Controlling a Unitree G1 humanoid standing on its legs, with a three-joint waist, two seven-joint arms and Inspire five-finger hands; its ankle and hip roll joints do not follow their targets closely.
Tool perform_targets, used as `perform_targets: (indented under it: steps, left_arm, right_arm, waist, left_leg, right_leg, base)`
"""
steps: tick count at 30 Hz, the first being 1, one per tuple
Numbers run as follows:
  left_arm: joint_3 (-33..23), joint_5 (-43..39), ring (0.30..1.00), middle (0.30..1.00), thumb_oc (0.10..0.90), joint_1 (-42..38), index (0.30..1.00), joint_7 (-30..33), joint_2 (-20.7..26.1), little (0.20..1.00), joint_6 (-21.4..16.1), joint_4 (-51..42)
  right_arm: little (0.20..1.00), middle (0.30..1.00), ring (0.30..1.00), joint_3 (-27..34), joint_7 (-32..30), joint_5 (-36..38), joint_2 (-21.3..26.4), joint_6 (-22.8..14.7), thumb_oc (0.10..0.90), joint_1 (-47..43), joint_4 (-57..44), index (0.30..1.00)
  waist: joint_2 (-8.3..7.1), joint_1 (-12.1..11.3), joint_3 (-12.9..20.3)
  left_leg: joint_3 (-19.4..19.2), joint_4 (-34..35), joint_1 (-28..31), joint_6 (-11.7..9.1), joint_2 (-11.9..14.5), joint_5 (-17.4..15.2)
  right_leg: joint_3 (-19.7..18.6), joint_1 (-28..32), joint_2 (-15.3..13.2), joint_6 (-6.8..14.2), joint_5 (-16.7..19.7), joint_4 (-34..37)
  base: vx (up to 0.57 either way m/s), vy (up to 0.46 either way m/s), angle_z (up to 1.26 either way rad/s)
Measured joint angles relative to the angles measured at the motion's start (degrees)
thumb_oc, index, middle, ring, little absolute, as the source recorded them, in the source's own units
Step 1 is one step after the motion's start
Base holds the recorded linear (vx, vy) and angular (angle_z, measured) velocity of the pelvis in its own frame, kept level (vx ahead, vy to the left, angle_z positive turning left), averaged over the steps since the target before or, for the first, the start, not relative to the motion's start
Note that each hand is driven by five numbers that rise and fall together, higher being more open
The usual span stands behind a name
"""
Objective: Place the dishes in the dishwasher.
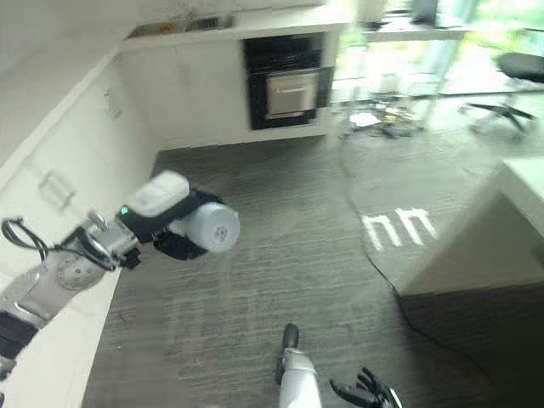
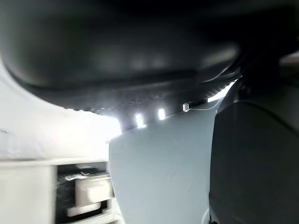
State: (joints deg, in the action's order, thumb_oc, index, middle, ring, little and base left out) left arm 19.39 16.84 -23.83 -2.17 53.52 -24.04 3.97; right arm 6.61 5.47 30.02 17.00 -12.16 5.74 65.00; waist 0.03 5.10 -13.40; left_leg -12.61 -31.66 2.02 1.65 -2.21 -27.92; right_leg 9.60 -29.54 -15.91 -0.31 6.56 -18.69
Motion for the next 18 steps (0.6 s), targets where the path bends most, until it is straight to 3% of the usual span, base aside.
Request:
perform_targets:
  steps: [1,2,3,4,5,6,7,8,9,10,11,12,13,14,15,16,17,18]
  left_arm:
    - [1.35,0.27,0.300,0.300,0.400,1.80,0.300,-1.64,3.16,0.300,-0.76,3.23]
    - [1.35,0.27,0.300,0.300,0.400,3.68,0.300,-2.07,4.37,0.300,-0.62,5.39]
    - [1.10,0.27,0.300,0.300,0.400,4.99,0.300,-2.24,3.69,0.300,-0.34,5.35]
    - [1.10,0.31,0.300,0.300,0.400,5.31,0.300,-2.40,3.68,0.300,-0.40,4.80]
    - [0.55,0.29,0.300,0.300,0.400,6.43,0.300,-2.40,3.74,0.300,0.12,2.82]
    - [-0.57,0.25,0.300,0.300,0.400,8.50,0.300,-2.40,3.76,0.300,0.11,0.45]
    - [-2.83,0.20,0.300,0.300,0.400,11.44,0.300,-2.26,3.67,0.300,-0.36,-2.73]
    - [-4.83,0.20,0.300,0.300,0.400,12.35,0.300,-2.11,3.18,0.300,-0.21,-4.53]
    - [-6.73,0.20,0.300,0.300,0.400,12.17,0.300,-1.86,1.79,0.300,-0.10,-4.78]
    - [-8.34,0.06,0.300,0.300,0.400,12.70,0.300,-0.97,1.17,0.300,0.66,-4.46]
    - [-8.53,-0.18,0.300,0.300,0.400,12.56,0.300,-0.74,3.81,0.300,1.60,-5.03]
    - [-8.49,-0.73,0.300,0.300,0.400,11.43,0.300,-0.30,1.91,0.300,2.32,-4.57]
    - [-8.23,-0.88,0.300,0.300,0.400,11.25,0.300,-0.26,2.13,0.300,2.46,-5.17]
    - [-8.05,-0.89,0.300,0.300,0.400,10.83,0.300,-0.39,2.61,0.300,2.37,-4.86]
    - [-7.37,-0.83,0.300,0.300,0.400,11.75,0.300,-0.42,2.60,0.300,2.77,-2.32]
    - [-7.28,-0.80,0.300,0.300,0.400,12.14,0.300,-0.43,2.55,0.300,2.82,-1.68]
    - [-7.98,-0.85,0.300,0.300,0.400,12.72,0.300,-0.31,2.41,0.300,2.63,-1.78]
    - [-8.47,-0.89,0.300,0.300,0.400,12.31,0.300,0.43,1.49,0.300,2.41,-1.87]
  right_arm:
    - [0.900,0.900,0.900,-0.27,1.11,-0.04,-1.12,-0.08,0.800,-0.98,-0.28,0.900]
    - [0.900,0.900,0.900,-1.03,1.53,0.00,-2.28,-0.13,0.800,-0.50,-0.73,0.900]
    - [0.900,0.900,0.900,-2.61,1.51,0.05,-1.65,-0.22,0.800,0.64,-1.13,0.900]
    - [0.900,0.900,0.900,-3.08,1.43,0.27,-1.62,-0.25,0.800,0.51,-1.14,0.900]
    - [0.900,0.900,0.900,-3.25,1.53,0.39,-1.28,-0.35,0.800,0.45,-1.42,0.900]
    - [0.900,0.900,0.900,-3.06,1.38,0.41,-0.83,-0.84,0.800,0.48,-1.81,0.900]
    - [0.900,0.900,0.900,-1.81,0.83,0.34,-0.24,-1.76,0.800,-0.34,-2.89,0.900]
    - [0.900,0.900,0.900,-2.07,1.06,-0.45,0.64,-2.13,0.800,-0.33,-4.93,0.900]
    - [0.900,0.900,0.900,-2.86,2.03,-0.79,2.01,-3.21,0.800,0.14,-6.51,0.900]
    - [0.900,0.900,0.900,-3.73,2.80,-0.84,3.39,-4.33,0.800,-0.92,-6.98,0.900]
    - [0.900,0.900,0.900,-3.83,2.89,-0.80,2.78,-4.54,0.800,-0.62,-6.79,0.900]
    - [0.900,0.900,0.900,-3.41,2.62,-0.68,4.08,-4.88,0.800,-1.35,-5.93,0.900]
    - [0.900,0.900,0.900,-2.55,1.96,-0.53,4.20,-4.65,0.800,-1.34,-4.60,0.900]
    - [0.900,0.900,0.900,-3.47,2.46,-0.44,4.66,-4.64,0.800,-1.90,-3.87,0.900]
    - [0.900,0.900,0.900,-4.07,3.04,-0.17,4.80,-4.68,0.800,-3.84,-1.90,0.900]
    - [0.900,0.900,0.900,-4.30,3.22,-0.19,4.84,-4.70,0.800,-3.97,-1.82,0.900]
    - [0.900,0.900,0.900,-6.66,3.08,-0.24,5.63,-4.74,0.800,-3.69,-3.64,0.900]
    - [0.900,0.900,0.900,-8.10,2.84,-0.27,6.60,-4.72,0.800,-3.61,-4.40,0.900]
  waist:
    - [1.04,0.13,-0.10]
    - [0.53,0.54,0.26]
    - [2.13,0.81,0.54]
    - [2.14,0.94,0.60]
    - [1.58,1.26,0.65]
    - [1.47,1.05,0.67]
    - [1.26,1.02,0.65]
    - [0.46,1.34,0.38]
    - [-1.00,2.01,0.16]
    - [-0.06,0.45,0.62]
    - [-3.53,1.17,1.89]
    - [-0.87,2.97,1.42]
    - [0.41,1.96,1.63]
    - [0.00,-0.66,1.41]
    - [0.49,-0.59,0.81]
    - [1.00,-0.19,0.68]
    - [3.53,-1.10,1.28]
    - [6.36,0.41,0.78]
  left_leg:
    - [-1.28,7.53,6.85,-4.86,1.48,2.32]
    - [-3.11,8.93,10.84,-9.19,3.28,4.63]
    - [-2.74,7.65,13.33,-12.98,5.96,6.86]
    - [-2.66,5.75,13.50,-14.75,7.06,9.82]
    - [-2.13,3.65,13.75,-14.17,7.57,15.64]
    - [-0.91,2.59,14.68,-13.72,7.48,21.48]
    - [-1.37,5.63,15.22,-10.70,6.35,18.53]
    - [-1.63,13.02,15.07,-9.57,3.87,25.25]
    - [-4.06,8.41,13.67,-12.48,1.94,32.44]
    - [-3.83,-0.70,11.20,-14.56,4.96,37.47]
    - [-3.82,-10.10,7.47,-14.06,4.92,39.33]
    - [-3.05,-21.54,1.38,-10.90,10.06,34.93]
    - [-2.76,-29.33,-5.56,-8.35,13.31,31.61]
    - [0.01,-27.27,-17.25,-6.42,11.12,26.56]
    - [0.74,-6.88,-18.63,-5.58,4.98,25.85]
    - [-0.29,1.24,-17.88,-5.03,3.99,26.42]
    - [-1.05,16.68,-16.85,-4.96,2.58,27.26]
    - [0.61,24.63,-18.00,-4.86,1.86,27.28]
  right_leg:
    - [1.82,0.80,0.71,0.44,0.23,-0.56]
    - [3.12,4.96,1.90,-0.43,-0.51,-0.85]
    - [4.07,6.97,3.65,-1.22,-1.57,-5.38]
    - [4.04,7.16,3.68,-0.88,-5.25,-8.71]
    - [3.07,7.83,3.84,-1.27,-8.95,-11.90]
    - [1.49,9.65,4.20,-1.82,-10.37,-12.11]
    - [-0.68,15.63,5.78,-1.56,-11.46,-7.07]
    - [-0.69,14.76,4.70,-2.86,-11.58,-11.19]
    - [-0.31,8.82,3.27,-6.37,-15.11,-24.77]
    - [3.49,9.09,8.49,-7.35,-19.67,-23.22]
    - [3.34,15.47,11.82,-13.42,-16.89,-6.48]
    - [1.77,18.79,15.23,-12.58,-12.52,-3.65]
    - [-1.12,21.34,17.79,-11.95,-13.02,-1.29]
    - [-4.52,24.69,18.17,-10.58,-13.62,0.09]
    - [-7.33,31.37,17.88,-7.40,-14.90,2.63]
    - [-7.68,33.69,18.13,-5.94,-15.82,3.90]
    - [-7.38,36.59,19.01,-6.57,-19.09,5.71]
    - [-7.21,39.04,20.81,-7.51,-19.53,5.50]
  base:
    - [0.46,-0.536,-0.53]
    - [0.52,-0.605,-0.26]
    - [0.59,-0.665,-0.06]
    - [0.48,-0.512,0.02]
    - [0.42,-0.413,-0.10]
    - [0.44,-0.486,-0.44]
    - [0.45,-0.574,-0.53]
    - [0.40,-0.570,-0.55]
    - [0.30,-0.446,-0.66]
    - [0.25,-0.385,-0.75]
    - [0.24,-0.299,-0.35]
    - [0.21,-0.155,-0.16]
    - [0.40,-0.079,-0.63]
    - [0.56,0.018,-1.56]
    - [0.62,0.068,-1.57]
    - [0.49,0.105,-1.58]
    - [0.40,0.084,-1.10]
    - [0.42,0.066,-1.04]
